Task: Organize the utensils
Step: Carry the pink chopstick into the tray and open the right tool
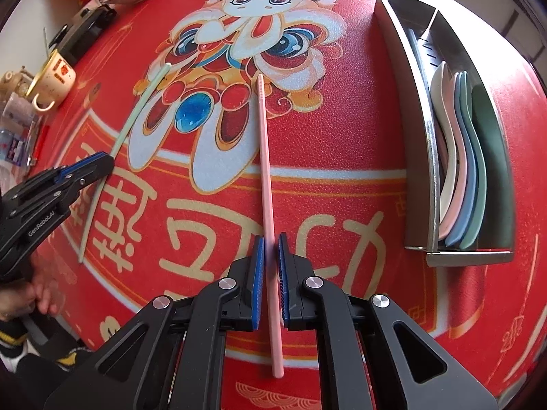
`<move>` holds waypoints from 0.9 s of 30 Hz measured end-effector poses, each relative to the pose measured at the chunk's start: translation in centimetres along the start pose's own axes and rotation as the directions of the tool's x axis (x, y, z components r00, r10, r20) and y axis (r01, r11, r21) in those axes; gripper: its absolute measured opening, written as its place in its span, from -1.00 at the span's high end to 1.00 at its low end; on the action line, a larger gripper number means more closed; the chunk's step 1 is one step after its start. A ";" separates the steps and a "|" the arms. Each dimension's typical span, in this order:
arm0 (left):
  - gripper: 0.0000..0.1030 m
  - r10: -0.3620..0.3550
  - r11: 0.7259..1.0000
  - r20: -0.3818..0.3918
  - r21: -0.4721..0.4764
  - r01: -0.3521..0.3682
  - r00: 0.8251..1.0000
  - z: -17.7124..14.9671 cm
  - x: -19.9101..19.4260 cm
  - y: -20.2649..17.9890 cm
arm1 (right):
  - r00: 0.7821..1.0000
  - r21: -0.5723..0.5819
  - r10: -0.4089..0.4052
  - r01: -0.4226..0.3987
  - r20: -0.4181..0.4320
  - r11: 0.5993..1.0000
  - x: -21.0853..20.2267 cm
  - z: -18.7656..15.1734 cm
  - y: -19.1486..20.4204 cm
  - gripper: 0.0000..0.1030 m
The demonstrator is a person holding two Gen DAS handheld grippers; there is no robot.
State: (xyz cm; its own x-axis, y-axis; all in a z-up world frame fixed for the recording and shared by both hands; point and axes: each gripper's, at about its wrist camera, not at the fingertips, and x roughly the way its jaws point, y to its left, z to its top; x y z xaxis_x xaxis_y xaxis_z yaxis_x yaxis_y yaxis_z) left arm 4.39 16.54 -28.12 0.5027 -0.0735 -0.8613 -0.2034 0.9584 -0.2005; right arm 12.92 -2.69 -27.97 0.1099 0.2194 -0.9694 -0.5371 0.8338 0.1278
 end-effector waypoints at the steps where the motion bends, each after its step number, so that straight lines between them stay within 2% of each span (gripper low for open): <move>1: 0.86 -0.001 1.000 0.002 -0.002 0.001 1.000 0.0 0.0 0.0 | 1.000 0.003 0.008 -0.008 0.005 1.000 0.1 0.0 0.1 0.84; 3: 0.86 -0.005 1.000 0.004 -0.010 0.005 1.000 -0.1 0.0 0.1 | 0.999 0.018 0.030 -0.030 0.014 0.999 0.0 0.0 -0.5 0.88; 5: 0.86 -0.004 1.000 0.003 -0.014 0.004 1.000 0.0 0.0 0.2 | 0.991 0.063 0.125 -0.128 0.050 0.990 -0.5 -0.2 -1.5 0.88; 6: 0.86 -0.001 1.000 0.002 -0.014 0.002 1.000 0.0 0.0 0.1 | 0.987 0.070 0.144 -0.149 0.071 0.986 -0.8 -0.1 -1.7 0.88; 13: 0.85 0.010 1.000 0.001 -0.023 -0.010 1.000 0.1 0.0 0.1 | 0.953 0.093 0.188 -0.215 0.238 0.972 -5.4 0.6 -4.0 0.88; 18: 0.85 0.005 0.999 0.002 -0.034 -0.005 1.000 0.2 0.1 0.2 | 0.937 0.133 0.165 -0.215 0.309 0.968 -7.7 1.9 -6.2 0.88; 23: 0.85 0.007 0.999 0.004 -0.038 -0.007 1.000 0.1 0.0 0.2 | 0.940 0.185 0.061 -0.130 0.337 0.974 -8.5 4.1 -9.3 0.88; 27: 0.85 0.006 0.999 0.001 -0.037 -0.006 1.000 0.1 0.0 0.2 | 0.946 0.229 0.004 -0.083 0.323 0.970 -7.6 5.7 -12.0 0.88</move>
State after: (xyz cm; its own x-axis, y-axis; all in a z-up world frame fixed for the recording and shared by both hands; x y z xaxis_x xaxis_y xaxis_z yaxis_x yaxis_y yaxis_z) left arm 4.44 16.76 -28.13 0.5022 -0.0677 -0.8621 -0.2370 0.9480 -0.2125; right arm 23.33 -11.45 -20.97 0.3718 0.3750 -0.8492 -0.3382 0.9066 0.2523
